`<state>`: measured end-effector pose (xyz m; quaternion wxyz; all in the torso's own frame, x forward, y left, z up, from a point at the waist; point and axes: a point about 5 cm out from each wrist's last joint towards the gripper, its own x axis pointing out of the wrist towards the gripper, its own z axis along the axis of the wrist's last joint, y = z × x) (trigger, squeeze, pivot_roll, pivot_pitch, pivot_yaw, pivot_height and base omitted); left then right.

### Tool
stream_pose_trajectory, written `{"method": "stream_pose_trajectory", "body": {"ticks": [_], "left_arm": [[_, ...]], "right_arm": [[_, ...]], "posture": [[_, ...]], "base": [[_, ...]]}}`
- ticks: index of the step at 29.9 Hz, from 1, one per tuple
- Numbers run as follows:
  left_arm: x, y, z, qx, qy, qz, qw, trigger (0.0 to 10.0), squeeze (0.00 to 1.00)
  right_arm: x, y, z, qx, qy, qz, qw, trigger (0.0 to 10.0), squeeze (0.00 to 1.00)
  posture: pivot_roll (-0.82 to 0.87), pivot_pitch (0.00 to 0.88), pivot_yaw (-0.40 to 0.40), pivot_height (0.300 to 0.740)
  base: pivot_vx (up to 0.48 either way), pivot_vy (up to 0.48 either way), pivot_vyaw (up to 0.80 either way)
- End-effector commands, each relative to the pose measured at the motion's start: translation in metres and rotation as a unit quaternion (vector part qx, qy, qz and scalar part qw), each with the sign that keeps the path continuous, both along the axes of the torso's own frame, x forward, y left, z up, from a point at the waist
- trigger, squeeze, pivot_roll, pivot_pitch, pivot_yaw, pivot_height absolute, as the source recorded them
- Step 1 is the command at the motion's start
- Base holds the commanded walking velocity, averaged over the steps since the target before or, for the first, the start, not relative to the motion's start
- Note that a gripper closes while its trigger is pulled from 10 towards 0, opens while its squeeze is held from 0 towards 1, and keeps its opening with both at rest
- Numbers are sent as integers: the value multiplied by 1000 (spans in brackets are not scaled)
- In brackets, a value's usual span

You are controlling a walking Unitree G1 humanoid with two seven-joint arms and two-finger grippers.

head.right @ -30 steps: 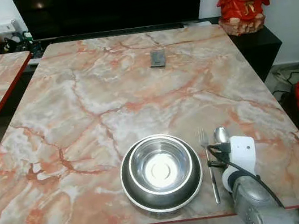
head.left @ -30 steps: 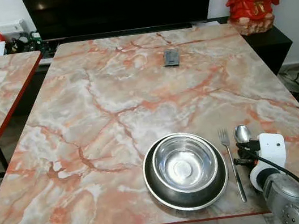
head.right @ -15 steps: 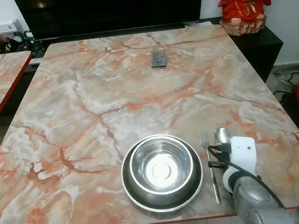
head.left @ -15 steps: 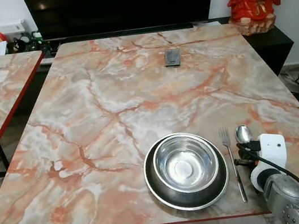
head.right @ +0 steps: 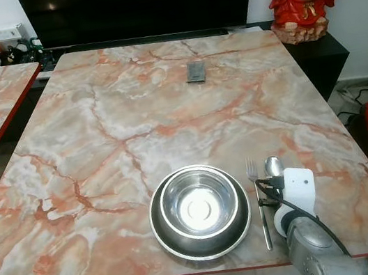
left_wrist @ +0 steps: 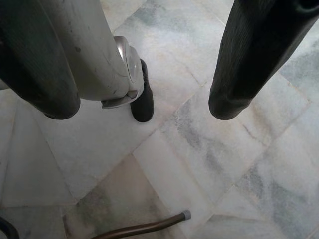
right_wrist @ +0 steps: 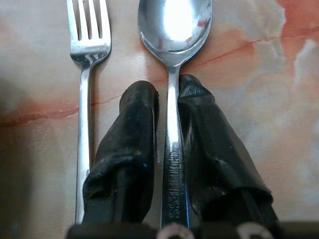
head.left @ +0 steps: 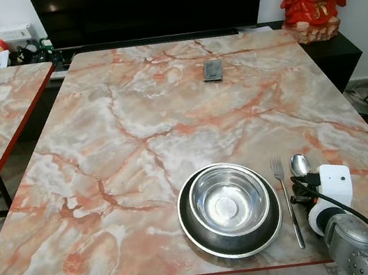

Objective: Setting the table

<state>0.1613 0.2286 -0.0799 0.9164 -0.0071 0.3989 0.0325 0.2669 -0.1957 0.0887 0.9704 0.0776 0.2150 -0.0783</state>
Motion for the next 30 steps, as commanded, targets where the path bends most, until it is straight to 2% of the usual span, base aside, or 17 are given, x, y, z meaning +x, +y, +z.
{"method": "stream_pose_trajectory", "body": {"ticks": [1, 3, 4, 5, 12, 15, 23, 30], "left_arm": [[-9, 3, -4, 3, 18, -2, 1000, 10000, 0], [-9, 3, -3, 3, 18, -2, 1000, 10000, 0], [-9, 3, -3, 3, 18, -2, 1000, 10000, 0], [-9, 3, -3, 3, 17, -2, 1000, 10000, 0], [-8, 3, -3, 3, 17, -1, 1000, 10000, 0], [-8, 3, -3, 3, 17, -1, 1000, 10000, 0], [-8, 3, -3, 2, 16, -1, 1000, 10000, 0], [-8, 3, -3, 3, 16, 0, 1000, 10000, 0]], "right_arm": [[-7, -3, -7, -4, 23, -6, 1000, 10000, 435], [-7, -3, -7, -5, 23, -7, 1000, 10000, 431], [-7, -3, -7, -6, 24, -8, 1000, 10000, 384], [-7, -3, -7, -7, 24, -9, 1000, 10000, 20], [-7, -5, -7, -18, 29, -12, 999, 10000, 0], [-9, -7, -8, -49, 33, -8, 998, 10000, 0], [-12, -3, -12, -67, 43, -3, 997, 10000, 0], [-12, 0, -11, -59, 44, 0, 997, 10000, 0]], "posture": [[-38, 124, -16, 740], [-38, 125, -16, 740], [-38, 125, -16, 740], [-38, 125, -16, 740], [-37, 130, -16, 740], [-39, 131, -16, 740], [-37, 135, -16, 740], [-35, 136, -17, 740]], "base": [[0, 0, 0], [0, 0, 0], [0, 0, 0], [0, 0, 0], [0, 0, 0], [0, 0, 0], [0, 0, 0], [0, 0, 0]]}}
